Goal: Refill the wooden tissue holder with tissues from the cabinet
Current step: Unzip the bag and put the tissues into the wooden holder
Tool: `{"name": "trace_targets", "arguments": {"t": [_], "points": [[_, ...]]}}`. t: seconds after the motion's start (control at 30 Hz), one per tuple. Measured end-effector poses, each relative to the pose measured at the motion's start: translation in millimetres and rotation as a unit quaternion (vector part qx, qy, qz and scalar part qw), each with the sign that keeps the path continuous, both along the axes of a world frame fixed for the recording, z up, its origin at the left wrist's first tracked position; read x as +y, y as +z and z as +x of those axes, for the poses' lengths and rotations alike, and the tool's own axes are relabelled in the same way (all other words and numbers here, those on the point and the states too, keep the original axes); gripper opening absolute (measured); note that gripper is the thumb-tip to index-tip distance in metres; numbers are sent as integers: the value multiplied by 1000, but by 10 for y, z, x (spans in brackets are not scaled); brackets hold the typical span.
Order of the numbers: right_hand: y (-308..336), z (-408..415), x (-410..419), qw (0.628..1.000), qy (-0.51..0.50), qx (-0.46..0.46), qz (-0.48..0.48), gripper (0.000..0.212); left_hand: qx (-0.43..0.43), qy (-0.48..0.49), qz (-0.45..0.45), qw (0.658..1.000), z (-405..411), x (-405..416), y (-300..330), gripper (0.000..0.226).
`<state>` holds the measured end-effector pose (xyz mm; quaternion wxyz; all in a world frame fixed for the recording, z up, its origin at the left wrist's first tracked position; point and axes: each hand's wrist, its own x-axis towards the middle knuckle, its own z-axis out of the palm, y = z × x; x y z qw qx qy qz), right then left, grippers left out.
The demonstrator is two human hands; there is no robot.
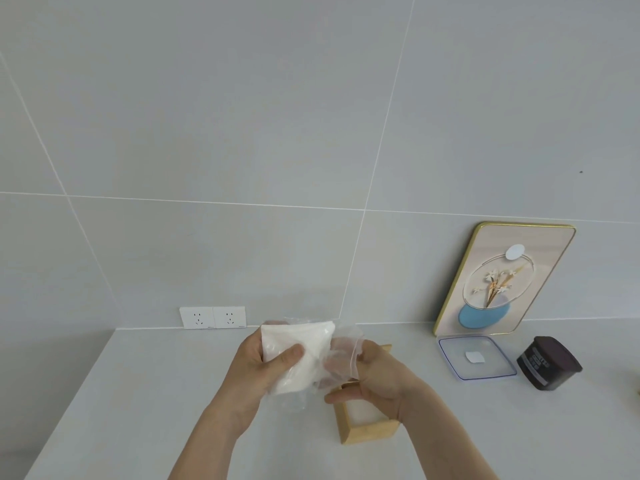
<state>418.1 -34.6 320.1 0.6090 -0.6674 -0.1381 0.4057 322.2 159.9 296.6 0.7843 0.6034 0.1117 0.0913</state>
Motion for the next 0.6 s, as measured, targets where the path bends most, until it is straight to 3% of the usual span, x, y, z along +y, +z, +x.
{"name": "trace_targets", "arguments": {"t": [0.17, 0.3, 0.43, 0.6], "points": [[-47, -48, 96, 1000, -15, -3, -23, 26, 13, 5, -18, 1000, -26, 49, -64, 45], [-136, -61, 136, 994, -106, 8, -25, 24, 46, 37, -16, 998, -49, 107, -148, 42], [-205, -47, 164, 980, -195, -17, -48, 8, 112, 109, 4, 988, -77, 161, -312, 31], [-257, -78, 185, 975, -205, -38, -77, 13, 131, 135, -32, 982, -167, 193, -487, 29]]}}
